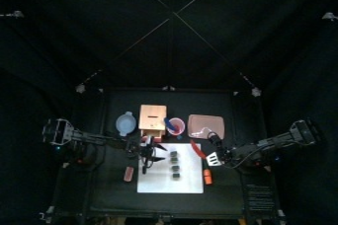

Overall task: Place sushi on board then cut the sushi with the knife then place the pieces on the plate
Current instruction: Place the 4 sushi pieces on the plate

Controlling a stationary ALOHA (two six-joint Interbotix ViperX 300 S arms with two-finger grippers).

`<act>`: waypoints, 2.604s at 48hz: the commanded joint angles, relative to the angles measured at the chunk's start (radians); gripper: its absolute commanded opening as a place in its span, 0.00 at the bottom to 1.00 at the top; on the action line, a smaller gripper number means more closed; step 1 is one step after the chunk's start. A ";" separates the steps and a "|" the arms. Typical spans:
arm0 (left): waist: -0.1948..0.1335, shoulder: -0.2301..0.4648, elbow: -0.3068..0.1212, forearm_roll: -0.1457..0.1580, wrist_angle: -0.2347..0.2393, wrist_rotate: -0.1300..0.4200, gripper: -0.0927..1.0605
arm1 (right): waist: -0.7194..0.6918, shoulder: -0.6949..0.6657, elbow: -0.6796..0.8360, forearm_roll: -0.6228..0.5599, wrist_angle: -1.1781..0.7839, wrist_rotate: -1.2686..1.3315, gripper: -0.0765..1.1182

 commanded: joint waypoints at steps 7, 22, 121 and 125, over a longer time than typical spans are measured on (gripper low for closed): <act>0.023 -0.018 0.003 0.000 -0.043 0.002 0.79 | 0.048 0.132 -0.044 0.023 -0.060 0.135 0.46; 0.031 -0.020 0.006 0.002 -0.048 0.002 0.79 | 0.058 0.252 -0.080 0.060 -0.187 0.144 0.69; 0.252 -0.232 0.183 -0.163 -0.048 -0.003 0.78 | -0.394 0.617 -0.485 0.178 -0.132 -1.833 0.75; 0.252 -0.230 0.186 -0.167 -0.048 -0.002 0.78 | -0.394 0.621 -0.482 0.178 -0.132 -1.833 0.75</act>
